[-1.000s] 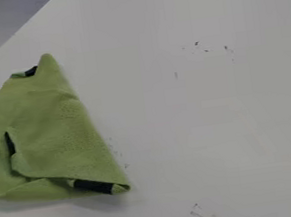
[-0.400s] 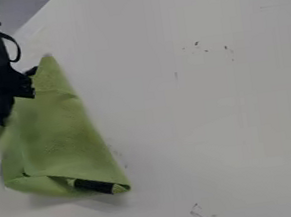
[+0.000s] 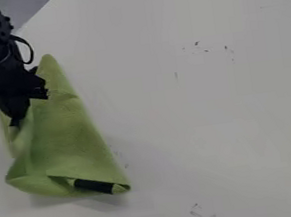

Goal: Folds the cloth from the bottom left to top right

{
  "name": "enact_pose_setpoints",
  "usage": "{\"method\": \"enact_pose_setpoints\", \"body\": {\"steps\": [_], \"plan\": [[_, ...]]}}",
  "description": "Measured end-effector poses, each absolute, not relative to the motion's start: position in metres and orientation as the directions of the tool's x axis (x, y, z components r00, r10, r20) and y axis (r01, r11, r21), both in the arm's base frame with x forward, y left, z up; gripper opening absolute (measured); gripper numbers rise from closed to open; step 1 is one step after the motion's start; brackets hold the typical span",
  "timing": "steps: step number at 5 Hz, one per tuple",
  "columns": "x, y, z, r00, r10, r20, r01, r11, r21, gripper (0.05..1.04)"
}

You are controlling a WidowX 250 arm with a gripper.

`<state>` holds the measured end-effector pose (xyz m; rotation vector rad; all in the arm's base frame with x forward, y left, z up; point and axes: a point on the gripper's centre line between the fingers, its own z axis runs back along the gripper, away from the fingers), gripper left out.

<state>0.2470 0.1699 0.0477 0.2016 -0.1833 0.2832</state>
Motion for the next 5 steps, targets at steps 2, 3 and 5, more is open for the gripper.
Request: {"method": "enact_pose_setpoints", "body": {"steps": [2,3,5], "plan": [[0.268,0.136,0.052,0.949,0.241,0.202,-0.266,0.958,0.108,0.823],[0.281,0.100,0.052,0.942,0.266,0.206,-0.281,0.959,0.046,1.001],[0.279,0.098,0.063,0.971,0.157,0.183,-0.183,0.973,0.137,1.000]]}}
